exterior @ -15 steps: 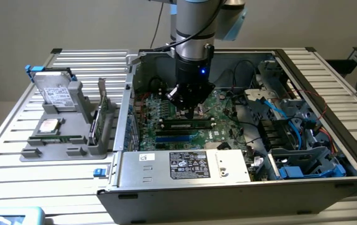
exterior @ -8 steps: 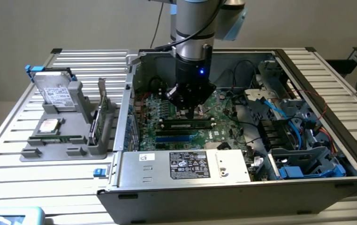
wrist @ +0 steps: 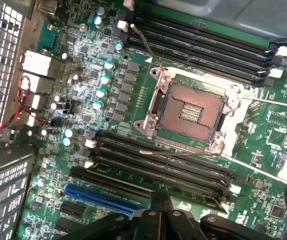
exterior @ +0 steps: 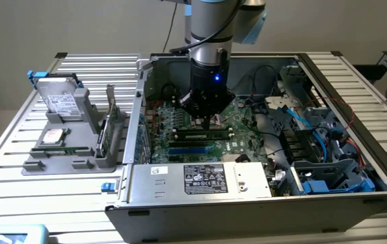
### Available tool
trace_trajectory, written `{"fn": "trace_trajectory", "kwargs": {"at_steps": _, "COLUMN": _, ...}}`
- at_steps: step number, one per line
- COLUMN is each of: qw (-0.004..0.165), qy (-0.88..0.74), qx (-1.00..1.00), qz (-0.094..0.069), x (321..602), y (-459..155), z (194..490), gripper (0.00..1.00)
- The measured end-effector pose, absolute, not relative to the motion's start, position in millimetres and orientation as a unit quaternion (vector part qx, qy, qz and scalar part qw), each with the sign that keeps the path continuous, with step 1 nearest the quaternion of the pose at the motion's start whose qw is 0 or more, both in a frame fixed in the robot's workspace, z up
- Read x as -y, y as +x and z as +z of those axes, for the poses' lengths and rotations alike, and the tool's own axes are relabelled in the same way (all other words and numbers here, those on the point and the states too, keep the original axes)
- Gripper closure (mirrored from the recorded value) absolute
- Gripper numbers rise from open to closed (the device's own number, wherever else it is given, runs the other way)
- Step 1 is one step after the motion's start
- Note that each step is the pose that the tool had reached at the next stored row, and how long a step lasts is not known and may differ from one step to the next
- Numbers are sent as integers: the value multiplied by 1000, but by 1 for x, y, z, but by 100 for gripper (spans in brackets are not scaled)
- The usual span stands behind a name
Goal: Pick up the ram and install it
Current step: 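Press down the ram until it locks into place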
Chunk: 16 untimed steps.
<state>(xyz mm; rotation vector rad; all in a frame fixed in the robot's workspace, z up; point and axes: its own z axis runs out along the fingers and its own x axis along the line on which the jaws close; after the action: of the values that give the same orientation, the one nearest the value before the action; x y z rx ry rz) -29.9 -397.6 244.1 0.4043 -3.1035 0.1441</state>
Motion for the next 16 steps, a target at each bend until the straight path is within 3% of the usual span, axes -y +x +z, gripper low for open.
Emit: {"fn": "trace_trajectory", "kwargs": {"at_steps": 16, "qw": 2, "qy": 41, "qx": 998, "qz": 47, "x": 398, "y": -30, "z": 244, "gripper": 89}}
